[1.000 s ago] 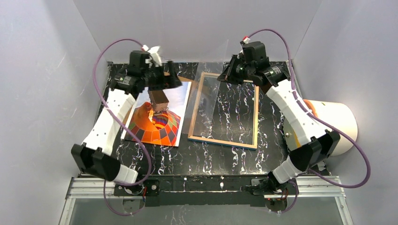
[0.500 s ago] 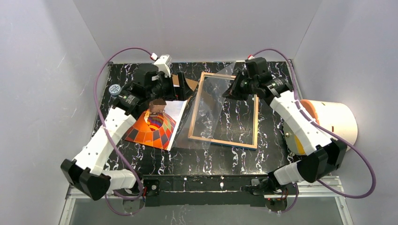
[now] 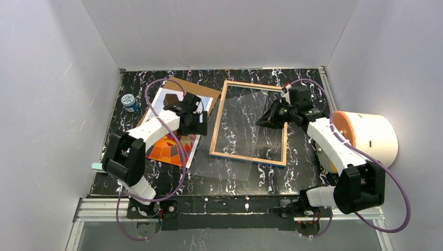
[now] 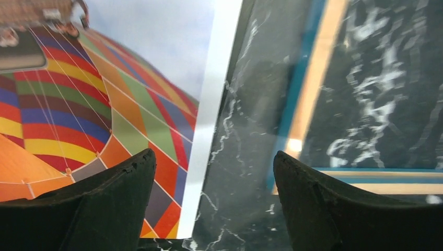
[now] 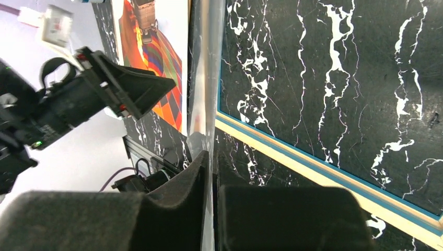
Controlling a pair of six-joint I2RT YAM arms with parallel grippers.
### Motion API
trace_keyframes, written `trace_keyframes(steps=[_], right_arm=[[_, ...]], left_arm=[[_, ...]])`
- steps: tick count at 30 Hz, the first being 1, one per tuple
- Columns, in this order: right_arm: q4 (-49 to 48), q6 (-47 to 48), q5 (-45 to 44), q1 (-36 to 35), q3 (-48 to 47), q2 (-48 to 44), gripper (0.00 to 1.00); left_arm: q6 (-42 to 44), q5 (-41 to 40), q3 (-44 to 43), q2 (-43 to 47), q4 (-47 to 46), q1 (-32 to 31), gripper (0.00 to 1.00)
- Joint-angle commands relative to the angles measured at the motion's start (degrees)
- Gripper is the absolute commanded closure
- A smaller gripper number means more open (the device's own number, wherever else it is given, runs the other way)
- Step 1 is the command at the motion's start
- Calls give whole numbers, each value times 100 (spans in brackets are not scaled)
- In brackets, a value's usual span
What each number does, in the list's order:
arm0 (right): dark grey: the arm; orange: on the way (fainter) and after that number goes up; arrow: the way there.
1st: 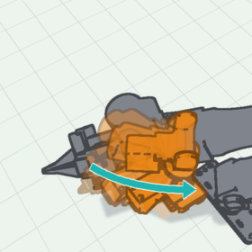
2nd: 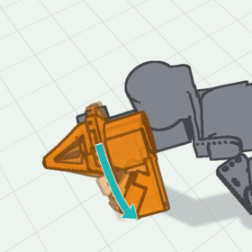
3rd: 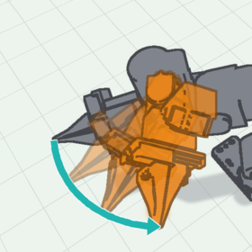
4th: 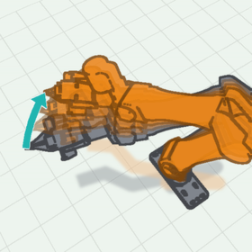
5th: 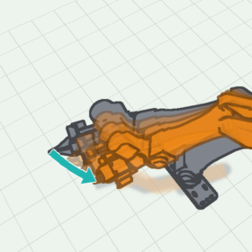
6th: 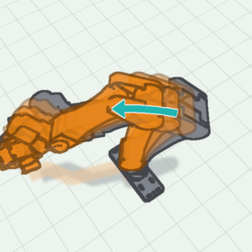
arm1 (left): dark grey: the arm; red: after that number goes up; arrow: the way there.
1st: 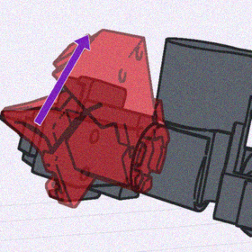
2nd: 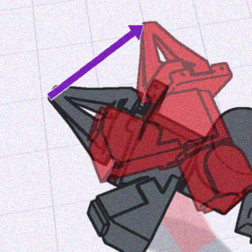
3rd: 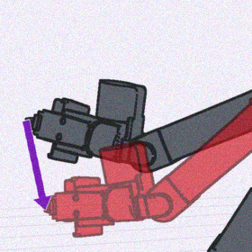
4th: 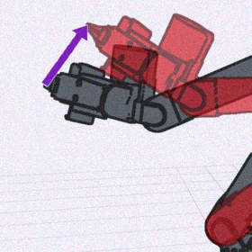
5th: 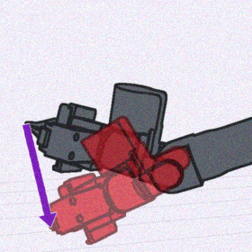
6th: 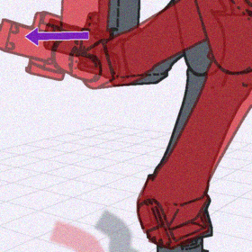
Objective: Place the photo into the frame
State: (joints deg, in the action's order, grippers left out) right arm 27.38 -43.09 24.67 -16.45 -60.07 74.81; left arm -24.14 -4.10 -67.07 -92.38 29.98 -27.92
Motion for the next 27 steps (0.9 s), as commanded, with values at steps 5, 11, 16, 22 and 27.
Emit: trace_keyframes(steps=[5,11,16,22,27], right_arm=[[-1628,-249,748,161,929,-189,77],[-2007,-466,959,166,1313,-144,61],[-2382,-713,1174,161,1701,-261,53],[-2883,-1056,1141,-89,2115,-285,53],[-3176,-1327,890,-557,2228,-140,56]], left_arm=[[-18,143,566,-216,-315,59,28],[-117,388,722,-378,-444,59,31],[-318,658,767,-466,-568,68,32],[-575,924,767,-609,-691,84,33],[-722,1123,768,-662,-805,122,34]])
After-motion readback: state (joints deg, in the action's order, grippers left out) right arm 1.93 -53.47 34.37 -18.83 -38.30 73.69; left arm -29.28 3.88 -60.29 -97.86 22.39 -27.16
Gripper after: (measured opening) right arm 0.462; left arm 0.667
